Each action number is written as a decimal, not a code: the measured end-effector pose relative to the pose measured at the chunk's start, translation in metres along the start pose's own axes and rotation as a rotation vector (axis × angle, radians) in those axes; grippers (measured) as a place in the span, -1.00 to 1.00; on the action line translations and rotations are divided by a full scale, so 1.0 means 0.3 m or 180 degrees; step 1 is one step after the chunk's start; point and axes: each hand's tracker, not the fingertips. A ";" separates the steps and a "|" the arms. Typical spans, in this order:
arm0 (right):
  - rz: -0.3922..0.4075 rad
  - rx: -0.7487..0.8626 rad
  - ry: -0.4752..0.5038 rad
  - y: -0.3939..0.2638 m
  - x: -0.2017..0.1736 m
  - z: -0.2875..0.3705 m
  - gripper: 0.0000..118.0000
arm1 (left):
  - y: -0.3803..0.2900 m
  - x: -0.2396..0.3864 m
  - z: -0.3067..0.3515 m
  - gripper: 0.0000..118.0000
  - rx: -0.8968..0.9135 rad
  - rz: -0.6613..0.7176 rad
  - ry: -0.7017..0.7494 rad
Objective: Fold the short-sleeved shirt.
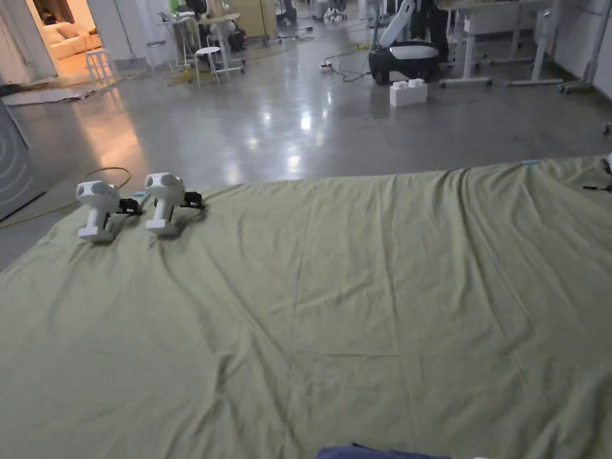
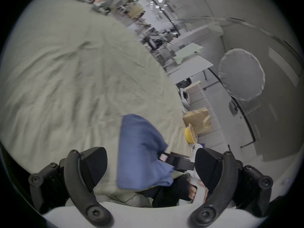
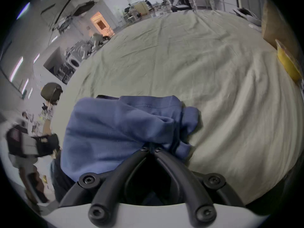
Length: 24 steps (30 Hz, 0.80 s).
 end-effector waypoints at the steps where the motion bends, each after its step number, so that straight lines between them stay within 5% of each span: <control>1: 0.0043 -0.0043 -0.0038 0.003 -0.006 -0.005 -0.95 | 0.008 -0.019 -0.026 0.93 -0.0026 0.0047 -0.0014; 5: 0.0095 0.0026 -0.0047 -0.017 0.005 -0.008 -0.95 | 0.020 -0.067 -0.216 0.93 -0.0475 0.0252 -0.0192; 7: 0.0043 0.0055 -0.0011 -0.028 0.013 -0.009 -0.95 | 0.005 -0.055 -0.294 0.78 -0.0546 0.0192 -0.0109; 8: 0.0028 0.0055 0.0004 -0.026 0.017 -0.008 -0.95 | 0.001 -0.048 -0.300 0.46 -0.0515 0.0144 -0.0105; 9: -0.0003 0.0053 0.0026 -0.023 0.022 -0.008 -0.95 | 0.010 -0.041 -0.314 -0.18 -0.0495 0.0124 -0.0042; 10: -0.0058 0.0045 0.0051 -0.025 0.028 -0.009 -0.95 | 0.013 -0.041 -0.327 -0.30 -0.0551 0.0203 0.0122; 16: -0.0086 0.0092 0.0100 -0.029 0.019 0.026 -0.95 | 0.013 -0.025 -0.285 -0.42 -0.0450 0.0365 -0.0034; 19: -0.0475 0.0254 0.0486 -0.015 -0.010 0.123 -0.95 | 0.059 -0.012 -0.177 -0.44 -0.0103 0.0809 -0.0634; 24: -0.0390 0.0408 0.0702 -0.023 -0.038 0.237 -0.95 | 0.302 0.004 0.200 -0.44 0.0293 0.0209 -0.0394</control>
